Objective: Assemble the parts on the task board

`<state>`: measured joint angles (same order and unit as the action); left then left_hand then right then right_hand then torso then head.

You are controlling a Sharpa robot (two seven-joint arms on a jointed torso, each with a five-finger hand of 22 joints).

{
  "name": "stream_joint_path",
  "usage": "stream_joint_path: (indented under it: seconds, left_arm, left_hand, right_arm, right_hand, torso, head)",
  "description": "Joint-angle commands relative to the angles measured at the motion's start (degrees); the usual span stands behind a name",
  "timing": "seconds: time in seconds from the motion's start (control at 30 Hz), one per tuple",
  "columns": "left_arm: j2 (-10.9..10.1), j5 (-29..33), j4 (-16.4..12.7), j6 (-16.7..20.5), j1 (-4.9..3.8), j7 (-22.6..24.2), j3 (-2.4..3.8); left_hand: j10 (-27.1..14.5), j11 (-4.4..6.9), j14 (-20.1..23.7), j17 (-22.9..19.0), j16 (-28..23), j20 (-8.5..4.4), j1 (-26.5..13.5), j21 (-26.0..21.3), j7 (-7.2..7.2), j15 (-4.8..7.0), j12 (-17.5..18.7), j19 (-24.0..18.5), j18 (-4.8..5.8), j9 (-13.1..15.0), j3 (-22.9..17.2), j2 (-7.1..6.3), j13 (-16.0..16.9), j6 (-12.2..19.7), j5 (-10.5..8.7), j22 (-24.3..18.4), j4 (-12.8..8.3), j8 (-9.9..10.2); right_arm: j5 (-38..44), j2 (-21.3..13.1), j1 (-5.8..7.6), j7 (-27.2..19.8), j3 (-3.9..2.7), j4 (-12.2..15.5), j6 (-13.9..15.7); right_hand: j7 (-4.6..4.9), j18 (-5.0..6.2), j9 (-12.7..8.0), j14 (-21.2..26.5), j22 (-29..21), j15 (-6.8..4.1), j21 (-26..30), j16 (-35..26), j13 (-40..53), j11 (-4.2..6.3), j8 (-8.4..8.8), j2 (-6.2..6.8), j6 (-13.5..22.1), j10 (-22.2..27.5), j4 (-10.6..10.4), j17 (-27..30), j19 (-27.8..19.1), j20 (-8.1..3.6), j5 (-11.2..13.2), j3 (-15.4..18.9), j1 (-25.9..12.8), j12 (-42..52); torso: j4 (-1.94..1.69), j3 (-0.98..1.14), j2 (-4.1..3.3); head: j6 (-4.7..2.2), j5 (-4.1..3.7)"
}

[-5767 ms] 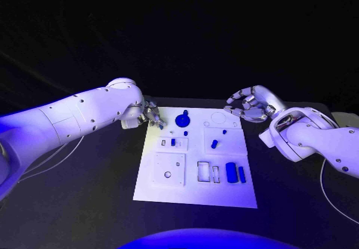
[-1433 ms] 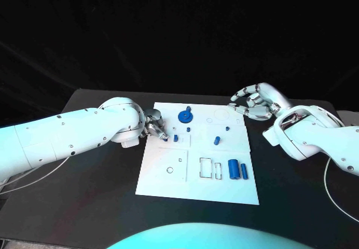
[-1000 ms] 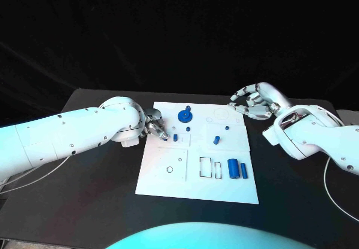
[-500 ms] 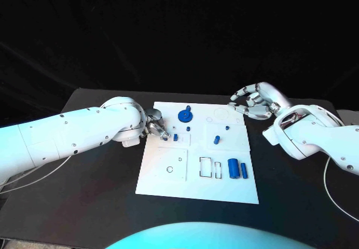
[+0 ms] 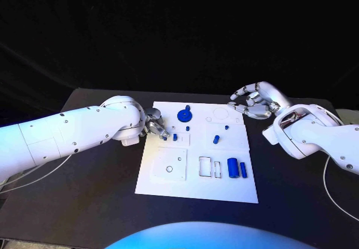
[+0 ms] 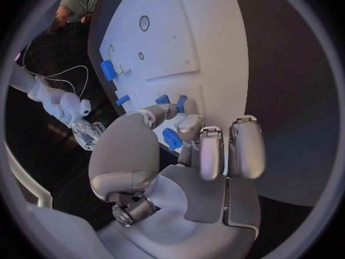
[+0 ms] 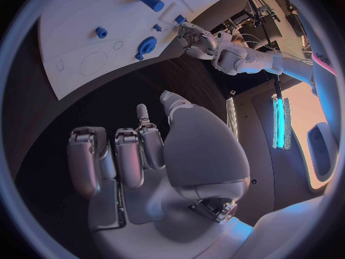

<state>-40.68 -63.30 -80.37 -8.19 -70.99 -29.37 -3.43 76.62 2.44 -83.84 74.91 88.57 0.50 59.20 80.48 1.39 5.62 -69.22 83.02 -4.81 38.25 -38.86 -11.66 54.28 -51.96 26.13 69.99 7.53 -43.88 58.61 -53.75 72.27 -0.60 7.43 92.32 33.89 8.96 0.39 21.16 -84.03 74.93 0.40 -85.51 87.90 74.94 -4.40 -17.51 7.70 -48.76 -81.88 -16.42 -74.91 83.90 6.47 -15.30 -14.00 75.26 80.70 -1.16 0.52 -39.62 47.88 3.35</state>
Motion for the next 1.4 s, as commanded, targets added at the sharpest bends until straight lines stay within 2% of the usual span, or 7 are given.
stream_joint_path:
  seconds: [0.03, 0.5, 0.7, 0.97, 1.17, 1.3, 1.4]
  left_arm:
    - [0.05, 0.17, 0.23, -1.29, 0.15, -0.01, -0.12]
    - [-0.62, 0.21, -0.40, 0.73, 0.17, 0.09, 0.06]
    - [-1.30, 0.54, -0.96, 2.24, 0.18, 0.16, 0.38]
    - [-2.12, 1.30, -1.94, 3.96, 0.16, 0.47, 1.35]
    - [-2.60, 5.76, -2.64, 7.81, 0.15, 4.62, 1.93]
    - [-2.23, 8.38, -2.21, 12.72, 0.14, 12.15, 1.96]
    - [-1.42, 8.23, -1.60, 16.86, 0.17, 19.26, 1.64]
  left_hand:
    - [-0.11, 0.26, -5.46, 12.32, 0.31, -0.22, -0.62, -0.20, -0.06, 0.36, -0.20, -0.02, 0.85, -0.03, 0.42, -0.16, 0.04, -0.38, -0.38, -0.04, 0.06, 0.40]
    - [-0.15, 0.14, -5.48, 12.41, 0.36, -0.21, -3.40, -0.34, 0.07, 0.27, -0.18, 0.07, 0.86, -0.51, 8.37, -1.56, 0.53, -1.35, -1.05, -0.03, 5.14, 1.08]
    - [-0.27, 0.08, -5.46, 12.31, 0.32, -0.19, -3.53, -0.50, 0.12, 0.24, 0.02, 0.06, 0.82, -0.71, 12.40, -1.21, 0.52, -1.45, -4.95, -0.18, 8.69, 1.50]
    - [-0.34, 0.06, -5.47, 12.34, 0.34, -0.20, -3.69, -0.50, 0.14, 0.23, 0.13, 0.08, 0.82, -0.75, 13.03, -0.91, 0.40, -1.49, -5.37, -0.15, 9.15, 1.57]
    - [-3.77, -0.60, -4.92, 10.31, -0.52, -0.19, -3.32, -1.02, 0.90, -0.27, 3.98, -0.30, 0.67, -0.80, 14.46, -0.52, -5.24, 0.56, -5.26, -0.97, 9.08, 2.26]
    - [-14.25, -2.67, -2.18, 2.27, -4.73, 0.96, -0.97, -9.19, 3.13, -2.01, 14.06, -5.88, -1.66, -1.07, 16.16, -0.24, -18.91, 5.93, -5.02, -14.02, 9.15, 3.70]
    - [-22.65, -6.06, 6.27, -13.60, -14.82, 3.73, 7.41, -24.92, 6.78, -5.07, 18.29, -16.01, -5.03, -2.92, 15.22, -0.45, -21.34, 12.55, -4.88, -35.37, 7.99, 6.38]
  right_arm:
    - [-0.02, -0.01, -0.03, -0.63, 0.00, 0.04, -0.19]
    - [-0.09, -0.08, -0.04, -0.77, 0.00, 0.03, -0.04]
    - [-0.11, -0.11, -0.05, -0.85, 0.00, 0.00, 0.02]
    - [-0.11, -0.17, -0.09, -0.91, 0.00, -0.04, 0.07]
    - [-0.17, -0.23, -0.17, -1.03, 0.00, -0.06, 0.23]
    - [-0.20, -0.32, -0.19, -1.08, 0.00, -0.04, 0.32]
    - [-0.28, -0.33, -0.19, -1.17, 0.00, -0.07, 0.32]
  right_hand:
    - [0.11, 0.98, -0.07, -4.46, 11.27, -0.33, 0.20, -0.35, 6.25, 0.13, -0.33, 0.19, 0.31, 0.15, -0.03, -9.02, 3.10, -0.34, -0.32, -0.27, -0.47, -0.23]
    - [0.12, 1.04, -0.09, -4.41, 11.12, -0.33, 0.40, -0.43, 6.16, 0.11, -0.33, 0.25, 0.38, 0.25, -0.07, -8.83, 2.98, -0.34, -0.30, -0.26, -0.58, -0.34]
    - [0.13, 1.10, -0.11, -4.36, 10.92, -0.32, 0.65, -0.53, 5.96, 0.11, -0.31, 0.43, 0.49, 0.44, 0.00, -8.62, 2.83, -0.34, -0.25, -0.28, -0.57, -0.55]
    - [0.13, 1.26, -0.13, -4.17, 10.48, -0.32, 1.21, -0.83, 5.73, 0.10, -0.31, 0.51, 0.56, 0.66, 0.04, -7.91, 2.48, -0.34, -0.21, -0.30, -0.54, -0.81]
    - [0.14, 1.32, -0.14, -4.12, 10.31, -0.32, 1.43, -0.93, 5.63, 0.10, -0.32, 0.51, 0.59, 0.76, 0.00, -7.71, 2.34, -0.34, -0.19, -0.34, -0.59, -0.92]
    - [0.15, 1.55, -0.15, -3.84, 9.67, -0.33, 2.26, -1.39, 4.95, 0.10, -0.38, 0.52, 0.68, 1.41, -0.02, -6.76, 1.84, -0.35, -0.17, -0.49, -0.68, -1.68]
    - [0.14, 1.69, -0.16, -3.71, 9.27, -0.34, 2.78, -1.63, 4.49, 0.11, -0.44, 0.54, 0.71, 1.85, -0.01, -6.32, 1.53, -0.36, -0.18, -0.63, -0.68, -2.21]
  torso:
    - [-0.04, 0.00, 0.04]
    - [0.01, -0.04, -0.02]
    - [-0.01, -0.02, -0.01]
    - [-0.04, -0.02, -0.01]
    - [-0.07, 0.02, 0.05]
    - [-0.14, 0.05, 0.06]
    - [-0.17, 0.01, 0.07]
  head:
    - [0.02, -0.04]
    - [-0.13, -0.21]
    - [-0.18, -0.39]
    - [-0.26, -0.52]
    - [-0.43, -0.62]
    - [-0.82, -0.92]
    - [-1.01, -1.17]
